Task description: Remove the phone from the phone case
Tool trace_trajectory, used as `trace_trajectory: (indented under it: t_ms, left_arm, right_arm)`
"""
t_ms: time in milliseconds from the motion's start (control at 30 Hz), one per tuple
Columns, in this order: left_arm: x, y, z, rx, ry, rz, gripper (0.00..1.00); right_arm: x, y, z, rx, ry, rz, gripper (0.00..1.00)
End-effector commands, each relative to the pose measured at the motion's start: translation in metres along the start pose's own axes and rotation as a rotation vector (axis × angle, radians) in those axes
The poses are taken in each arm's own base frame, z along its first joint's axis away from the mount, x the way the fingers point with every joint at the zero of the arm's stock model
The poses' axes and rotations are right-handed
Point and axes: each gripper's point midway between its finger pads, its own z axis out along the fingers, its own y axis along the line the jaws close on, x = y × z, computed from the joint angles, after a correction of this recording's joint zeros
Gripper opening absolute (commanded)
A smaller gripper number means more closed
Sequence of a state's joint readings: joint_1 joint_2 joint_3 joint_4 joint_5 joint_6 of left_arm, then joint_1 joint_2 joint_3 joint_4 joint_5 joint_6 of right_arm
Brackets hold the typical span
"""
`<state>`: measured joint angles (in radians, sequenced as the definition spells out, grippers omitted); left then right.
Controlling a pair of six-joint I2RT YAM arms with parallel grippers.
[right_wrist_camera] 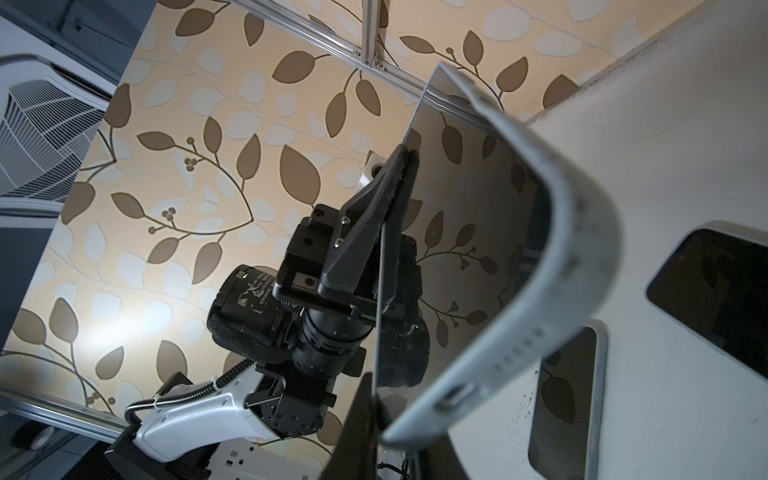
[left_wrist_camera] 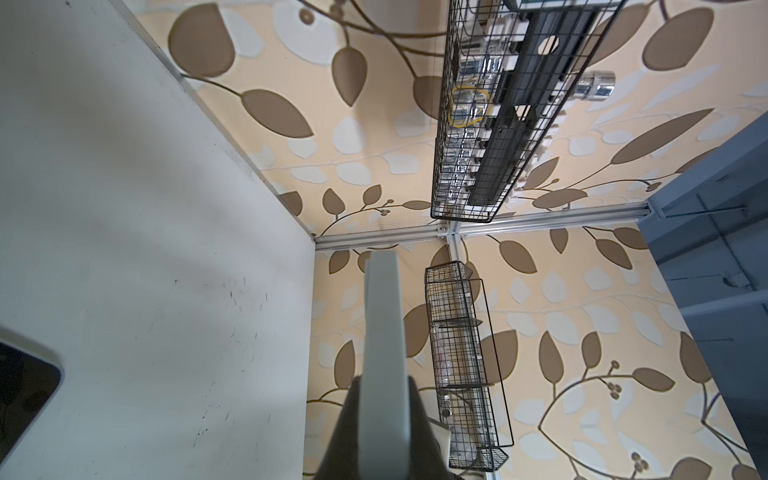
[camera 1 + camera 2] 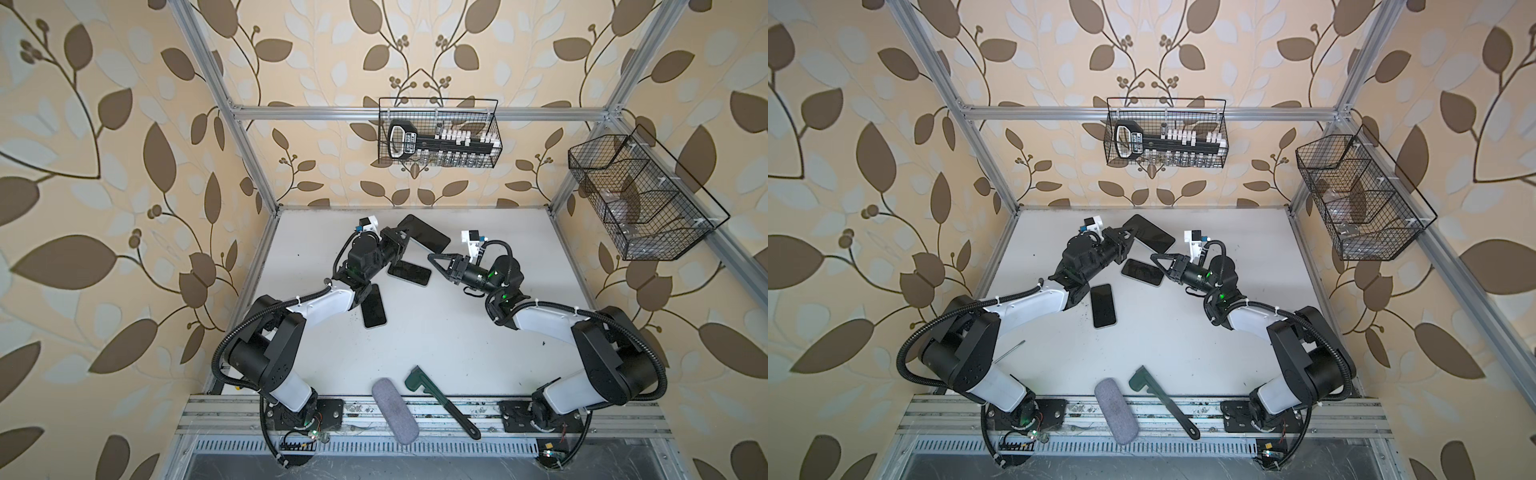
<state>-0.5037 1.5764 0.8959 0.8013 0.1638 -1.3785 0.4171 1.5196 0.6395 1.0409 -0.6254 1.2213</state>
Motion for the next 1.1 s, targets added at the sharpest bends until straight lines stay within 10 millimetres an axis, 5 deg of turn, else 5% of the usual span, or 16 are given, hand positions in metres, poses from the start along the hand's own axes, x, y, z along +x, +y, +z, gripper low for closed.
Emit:
trace_trajectory:
  t_ms: [0, 233, 433, 667, 1067]
  left_arm:
    - [-0.001, -0.059, -0.003, 0.170, -0.005, 0.027, 0.00]
    - [-0.001, -0.066, -0.005, 0.184, 0.001, 0.008, 0.00]
    - [0.000, -0.063, -0.007, 0.173, 0.000, 0.014, 0.00]
    - [0.001, -0.064, -0.005, 0.184, 0.007, 0.006, 0.00]
    - [0.002, -0.061, -0.007, 0.182, 0.012, 0.003, 0.00]
  right_arm:
    - [0.000, 0.011, -0.002, -0.036, -0.012, -0.029, 0.08]
    - [0.000, 0.012, -0.004, -0.039, -0.014, -0.066, 0.04]
    - [-0.001, 0.021, -0.007, -0.056, -0.022, -0.098, 0.18]
    - [-0.006, 0.025, -0.007, -0.063, -0.035, -0.095, 0.22]
    - [-0.012, 0.027, -0.006, -0.076, -0.049, -0.091, 0.17]
